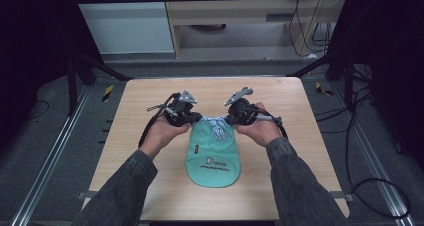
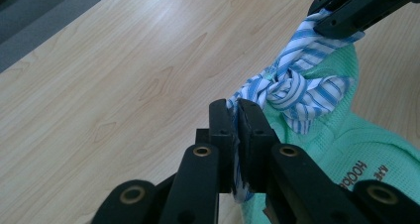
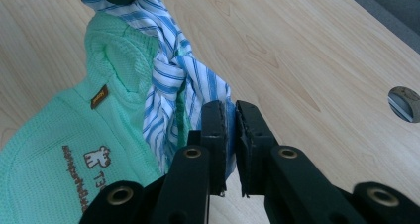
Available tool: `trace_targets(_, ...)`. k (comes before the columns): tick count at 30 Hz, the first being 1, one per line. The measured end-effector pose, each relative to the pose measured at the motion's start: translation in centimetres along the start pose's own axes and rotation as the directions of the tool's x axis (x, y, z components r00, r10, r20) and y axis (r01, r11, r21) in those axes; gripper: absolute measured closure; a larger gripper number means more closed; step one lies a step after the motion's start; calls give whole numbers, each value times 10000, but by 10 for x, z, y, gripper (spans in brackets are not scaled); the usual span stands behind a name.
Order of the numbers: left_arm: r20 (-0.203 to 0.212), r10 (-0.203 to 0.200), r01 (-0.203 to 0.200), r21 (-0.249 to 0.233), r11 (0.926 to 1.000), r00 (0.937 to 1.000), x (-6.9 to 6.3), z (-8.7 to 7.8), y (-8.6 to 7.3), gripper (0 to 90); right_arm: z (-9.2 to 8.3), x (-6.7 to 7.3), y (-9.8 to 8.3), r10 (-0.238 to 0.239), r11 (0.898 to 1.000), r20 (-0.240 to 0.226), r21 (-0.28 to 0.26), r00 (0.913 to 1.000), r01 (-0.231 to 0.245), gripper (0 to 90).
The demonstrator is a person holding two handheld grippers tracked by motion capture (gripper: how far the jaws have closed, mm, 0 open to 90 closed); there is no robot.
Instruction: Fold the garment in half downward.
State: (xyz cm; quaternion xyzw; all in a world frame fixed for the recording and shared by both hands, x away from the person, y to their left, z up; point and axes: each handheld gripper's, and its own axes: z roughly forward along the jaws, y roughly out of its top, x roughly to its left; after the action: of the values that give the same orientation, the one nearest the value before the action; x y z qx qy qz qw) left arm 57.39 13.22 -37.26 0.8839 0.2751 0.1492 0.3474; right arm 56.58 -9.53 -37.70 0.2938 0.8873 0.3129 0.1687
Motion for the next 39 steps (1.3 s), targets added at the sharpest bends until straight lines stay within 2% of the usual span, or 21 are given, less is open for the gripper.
trace_targets(9,-102,177,-177,-51,9998,9998,8,3,11,857,-3,-12,7,54,9999,182,-87,9998,-52,838)
trace_targets(14,-117,158,-158,-16,9999,9998,14,7,15,857,-1,-15,11,-62,10000,147,-31,9999,62,848)
trace_targets(23,-105,94,-95,-75,9999,9999,25,15,22,857,3,-28,18,-31,9999,438,-110,9990,35,846)
trace_targets(24,-117,43,-44,-118,9999,9999,25,16,24,857,3,-28,18,-31,9999,438,-110,9990,35,846)
trace_targets(29,-157,285,-282,152,9995,9995,28,24,31,857,7,-34,15,80,9999,453,-83,9989,-76,848)
trace_targets(34,-214,193,-193,27,9998,9996,31,30,37,857,7,-42,14,221,9996,610,-212,9979,-209,848)
trace_targets(38,-253,309,-307,50,9995,9992,29,34,39,856,8,-44,11,169,9996,663,-217,9977,-155,848)
trace_targets(39,-327,492,-488,131,9987,9983,26,34,39,856,8,-44,9,183,9996,663,-228,9976,-168,848)
